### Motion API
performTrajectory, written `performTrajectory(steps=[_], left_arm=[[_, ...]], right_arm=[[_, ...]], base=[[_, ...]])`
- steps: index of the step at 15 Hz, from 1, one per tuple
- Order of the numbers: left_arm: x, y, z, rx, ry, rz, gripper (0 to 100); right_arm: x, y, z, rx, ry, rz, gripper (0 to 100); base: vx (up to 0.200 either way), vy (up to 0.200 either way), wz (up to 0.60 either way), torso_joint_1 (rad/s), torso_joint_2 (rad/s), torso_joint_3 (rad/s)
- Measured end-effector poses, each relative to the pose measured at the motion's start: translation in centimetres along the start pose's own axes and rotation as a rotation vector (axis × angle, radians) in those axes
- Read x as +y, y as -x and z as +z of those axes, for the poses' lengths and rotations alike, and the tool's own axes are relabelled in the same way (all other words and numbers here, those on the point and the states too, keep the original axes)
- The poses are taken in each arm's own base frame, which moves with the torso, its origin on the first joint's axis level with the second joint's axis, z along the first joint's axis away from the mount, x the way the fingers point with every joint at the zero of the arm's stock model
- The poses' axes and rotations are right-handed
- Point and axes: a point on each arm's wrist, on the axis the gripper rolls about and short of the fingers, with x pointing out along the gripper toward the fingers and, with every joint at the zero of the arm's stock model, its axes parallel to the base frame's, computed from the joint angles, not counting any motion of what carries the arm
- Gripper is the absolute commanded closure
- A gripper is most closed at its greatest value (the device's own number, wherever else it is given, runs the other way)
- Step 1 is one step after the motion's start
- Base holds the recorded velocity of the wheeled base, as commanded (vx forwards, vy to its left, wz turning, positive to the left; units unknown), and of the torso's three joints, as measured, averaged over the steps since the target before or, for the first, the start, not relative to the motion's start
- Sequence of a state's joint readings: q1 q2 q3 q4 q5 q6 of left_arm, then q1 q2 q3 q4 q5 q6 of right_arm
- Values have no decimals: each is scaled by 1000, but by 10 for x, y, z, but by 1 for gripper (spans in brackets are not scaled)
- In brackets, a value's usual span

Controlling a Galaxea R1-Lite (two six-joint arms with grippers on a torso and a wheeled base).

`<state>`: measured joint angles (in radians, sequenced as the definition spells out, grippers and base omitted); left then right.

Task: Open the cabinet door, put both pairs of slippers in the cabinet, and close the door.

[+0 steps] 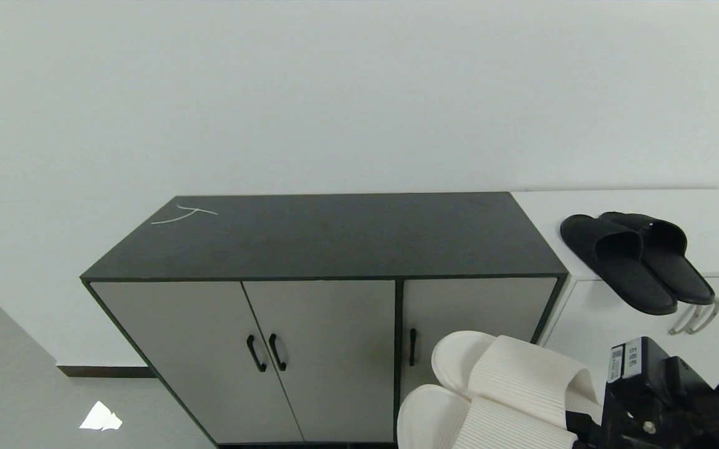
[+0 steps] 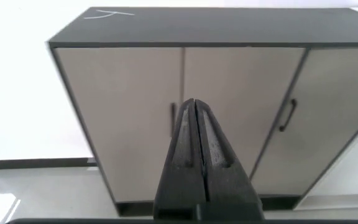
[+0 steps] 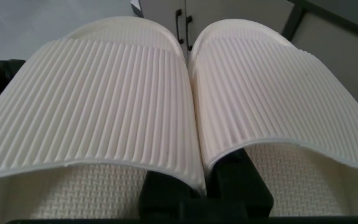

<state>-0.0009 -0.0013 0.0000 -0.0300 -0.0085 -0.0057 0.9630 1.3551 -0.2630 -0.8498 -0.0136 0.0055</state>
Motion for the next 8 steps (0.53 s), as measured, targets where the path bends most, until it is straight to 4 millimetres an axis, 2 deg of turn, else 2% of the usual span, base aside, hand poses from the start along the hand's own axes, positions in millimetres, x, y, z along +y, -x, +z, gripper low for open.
performTrajectory(steps=[8], left_arm=[[0,0,0,0,1,1,100]], right_arm=[[0,0,2,-21,16,-2,100]], base=[[0,200,0,4,2,2]])
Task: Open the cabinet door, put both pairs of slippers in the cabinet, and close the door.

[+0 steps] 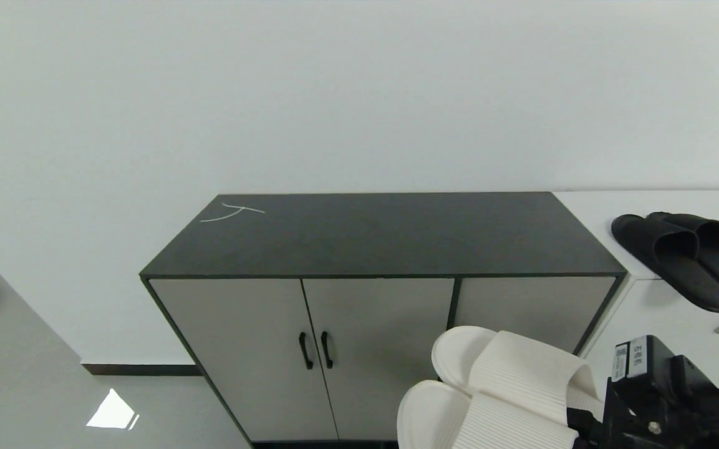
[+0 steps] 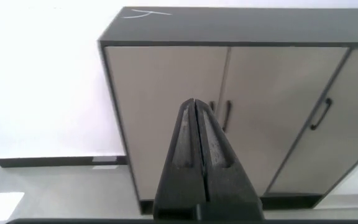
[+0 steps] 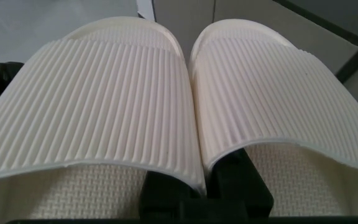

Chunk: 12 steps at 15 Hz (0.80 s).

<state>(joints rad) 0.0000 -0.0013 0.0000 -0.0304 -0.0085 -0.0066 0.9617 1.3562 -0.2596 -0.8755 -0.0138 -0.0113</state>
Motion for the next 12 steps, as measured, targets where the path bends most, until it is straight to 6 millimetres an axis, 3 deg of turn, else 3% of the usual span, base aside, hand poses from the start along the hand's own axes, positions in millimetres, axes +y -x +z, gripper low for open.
performTrajectory(steps=[3,7,12], left_arm=[[0,0,0,0,3,0,100],[0,0,0,1,4,0,100],[0,0,0,0,5,1,100]], right_arm=[[0,0,0,2,0,0,100],[0,0,-5,19,0,5,100],[0,0,-6,25,3,5,100]], base=[[0,200,0,4,1,-1],[0,0,0,-119,254,131],[0,0,0,-236,512,275]])
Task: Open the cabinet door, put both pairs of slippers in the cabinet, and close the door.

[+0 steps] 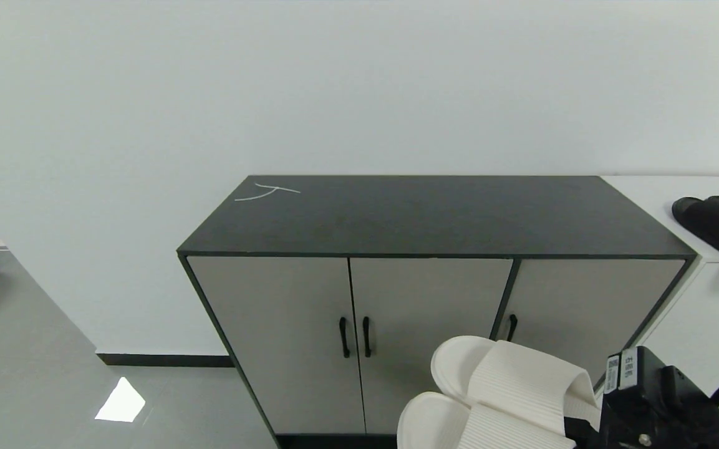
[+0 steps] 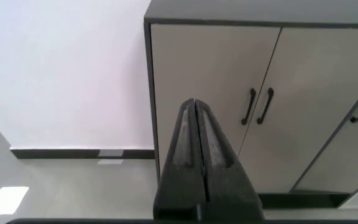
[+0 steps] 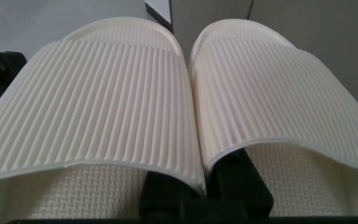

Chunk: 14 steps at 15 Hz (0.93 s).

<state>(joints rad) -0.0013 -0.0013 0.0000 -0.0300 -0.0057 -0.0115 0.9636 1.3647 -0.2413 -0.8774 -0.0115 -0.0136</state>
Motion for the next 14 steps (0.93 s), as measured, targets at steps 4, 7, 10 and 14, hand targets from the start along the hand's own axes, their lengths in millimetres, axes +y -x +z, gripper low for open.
performTrajectory(steps=[4,7,10,14], left_arm=[[0,0,0,0,2,0,100],[0,0,0,0,1,1,100],[0,0,0,0,2,1,100],[0,0,0,0,4,1,100]], right_arm=[[0,0,0,1,0,-1,100],[0,0,0,0,5,-1,100],[0,1,0,-7,7,-3,100],[0,2,-1,-19,7,-3,100]], base=[[0,0,0,-244,544,294],[0,0,0,-233,525,292],[0,0,0,-211,496,289],[0,0,0,-199,487,282]])
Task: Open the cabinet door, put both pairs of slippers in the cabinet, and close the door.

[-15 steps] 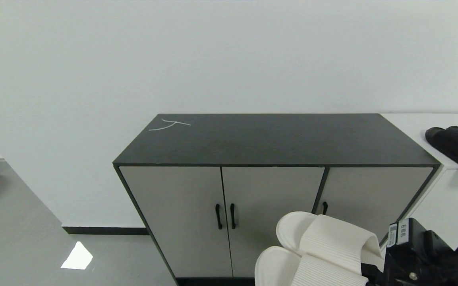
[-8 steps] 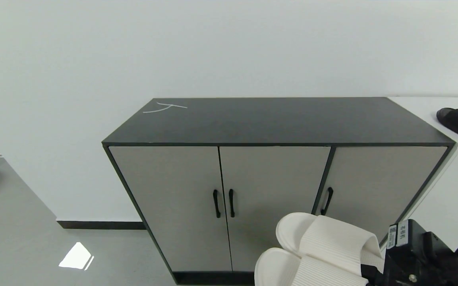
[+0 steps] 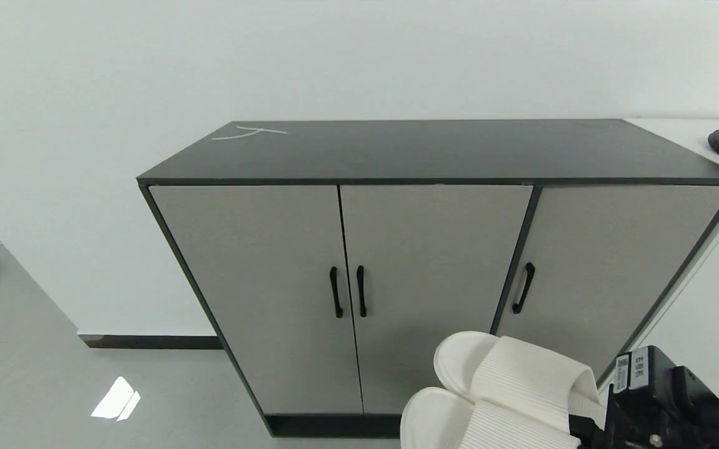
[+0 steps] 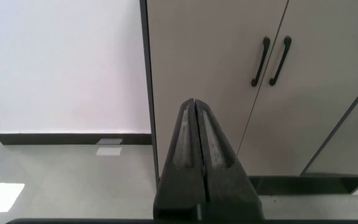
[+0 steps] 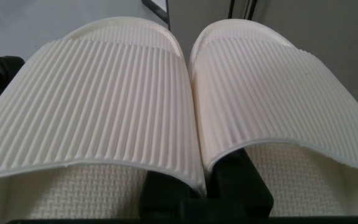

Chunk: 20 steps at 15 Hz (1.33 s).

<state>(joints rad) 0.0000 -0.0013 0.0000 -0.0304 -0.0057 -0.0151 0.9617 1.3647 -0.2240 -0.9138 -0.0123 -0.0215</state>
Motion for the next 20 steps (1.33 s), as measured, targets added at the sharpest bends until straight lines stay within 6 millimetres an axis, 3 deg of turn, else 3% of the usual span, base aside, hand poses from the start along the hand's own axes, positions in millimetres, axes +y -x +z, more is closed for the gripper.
performTrajectory(steps=[12,18,20], left_arm=[[0,0,0,2,0,0,100],[0,0,0,0,0,0,100],[0,0,0,0,-1,0,100]], right_arm=[[0,-2,-4,22,-1,1,100],[0,-1,-5,26,0,2,100],[0,0,-8,38,8,5,100]], base=[[0,0,0,-148,452,294],[0,0,0,-15,57,34],[200,0,0,-7,-2,5]])
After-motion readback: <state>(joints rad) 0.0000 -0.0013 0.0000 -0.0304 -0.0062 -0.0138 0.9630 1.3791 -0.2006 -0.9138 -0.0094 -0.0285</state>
